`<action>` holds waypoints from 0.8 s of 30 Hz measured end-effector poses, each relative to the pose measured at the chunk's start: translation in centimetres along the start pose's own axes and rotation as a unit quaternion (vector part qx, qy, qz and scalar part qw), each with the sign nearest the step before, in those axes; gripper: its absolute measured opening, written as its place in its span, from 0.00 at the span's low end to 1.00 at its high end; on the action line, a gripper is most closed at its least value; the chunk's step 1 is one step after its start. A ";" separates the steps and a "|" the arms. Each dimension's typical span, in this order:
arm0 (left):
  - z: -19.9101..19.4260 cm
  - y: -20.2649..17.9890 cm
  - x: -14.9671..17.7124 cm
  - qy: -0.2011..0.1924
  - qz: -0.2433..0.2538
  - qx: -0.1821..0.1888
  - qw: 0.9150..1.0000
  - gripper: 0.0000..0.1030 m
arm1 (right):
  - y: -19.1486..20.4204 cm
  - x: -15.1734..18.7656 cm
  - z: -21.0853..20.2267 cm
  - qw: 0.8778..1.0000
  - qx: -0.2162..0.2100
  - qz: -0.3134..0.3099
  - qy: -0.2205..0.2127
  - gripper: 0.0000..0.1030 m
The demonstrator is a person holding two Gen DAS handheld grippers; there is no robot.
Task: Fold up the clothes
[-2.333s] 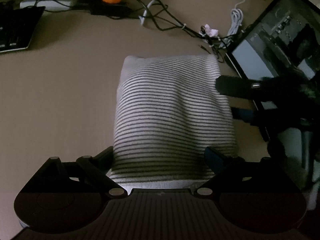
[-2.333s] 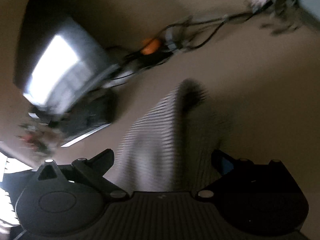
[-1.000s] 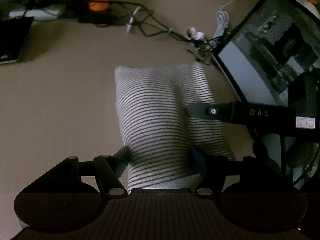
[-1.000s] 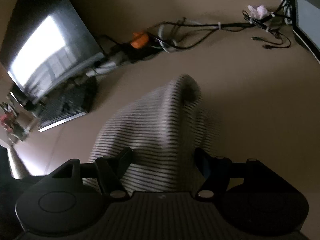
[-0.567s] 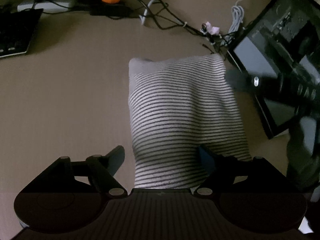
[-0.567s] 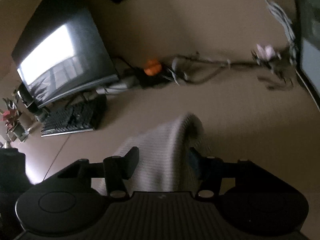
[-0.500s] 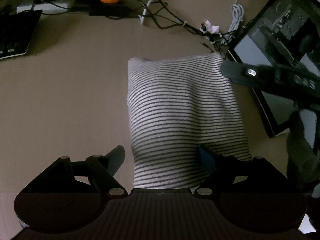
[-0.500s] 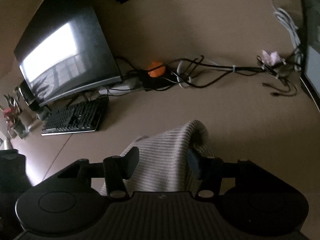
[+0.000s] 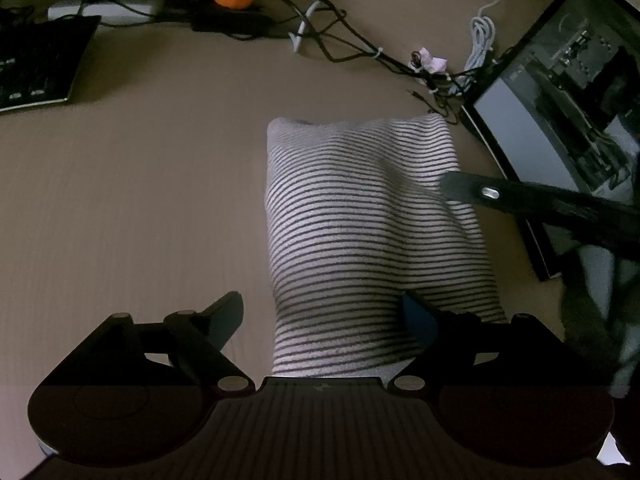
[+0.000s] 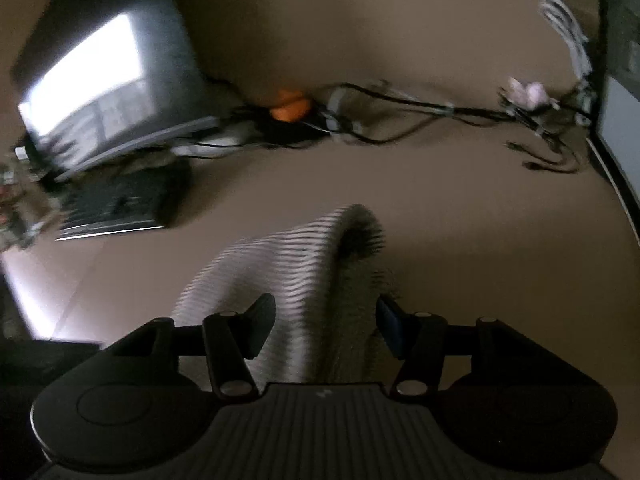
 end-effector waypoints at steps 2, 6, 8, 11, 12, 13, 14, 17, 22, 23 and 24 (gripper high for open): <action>0.1 0.0 0.0 0.001 -0.001 0.000 1.000 0.88 | 0.4 0.7 -0.6 1.000 -0.005 -0.013 0.006 0.54; -0.2 -0.1 -0.3 0.001 0.000 0.005 1.000 0.89 | 0.1 2.4 -0.1 0.999 0.012 -0.023 0.024 0.62; 0.0 -0.2 -0.4 0.002 0.003 0.005 1.000 0.89 | -0.5 2.7 0.0 1.000 0.010 -0.010 0.026 0.65; 0.4 -0.5 -0.7 0.005 0.007 0.005 1.000 0.89 | -1.1 2.4 -0.2 1.000 -0.001 0.005 0.030 0.67; 0.5 -0.6 -0.7 0.005 0.008 0.005 1.000 0.89 | -1.2 2.3 -0.2 0.999 -0.006 0.009 0.032 0.68; 0.6 -0.7 -0.8 0.006 0.010 0.005 1.000 0.89 | -1.3 2.0 -0.2 0.999 -0.018 0.019 0.035 0.69; 0.7 -0.8 -0.9 0.007 0.011 0.005 1.000 0.89 | -1.5 1.7 -0.3 0.998 -0.030 0.030 0.037 0.70; 1.1 -1.0 -1.1 0.009 0.015 0.005 1.000 0.89 | -1.8 0.4 -0.3 0.994 -0.082 0.067 0.032 0.79; 1.7 -1.5 -1.5 0.013 0.022 0.006 1.000 0.90 | -1.5 -0.7 1.8 0.991 -0.102 0.073 0.047 0.80; 1.8 -1.6 -1.6 0.014 0.023 0.006 1.000 0.91 | -1.4 -0.7 2.4 0.991 -0.102 0.072 0.055 0.80; 1.9 -1.6 -1.6 0.014 0.022 0.006 1.000 0.91 | -1.3 -0.7 2.9 0.991 -0.100 0.070 0.061 0.82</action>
Point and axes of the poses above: each gripper's, at about its wrist camera, not at the fingertips, and z roughly the way its jaws point, y to its left, x to its underside, the point moved 3 cm from there along z, roughly the way its jaws point, and after that the axes turned 8 degrees about y, right-handed, at the moved point
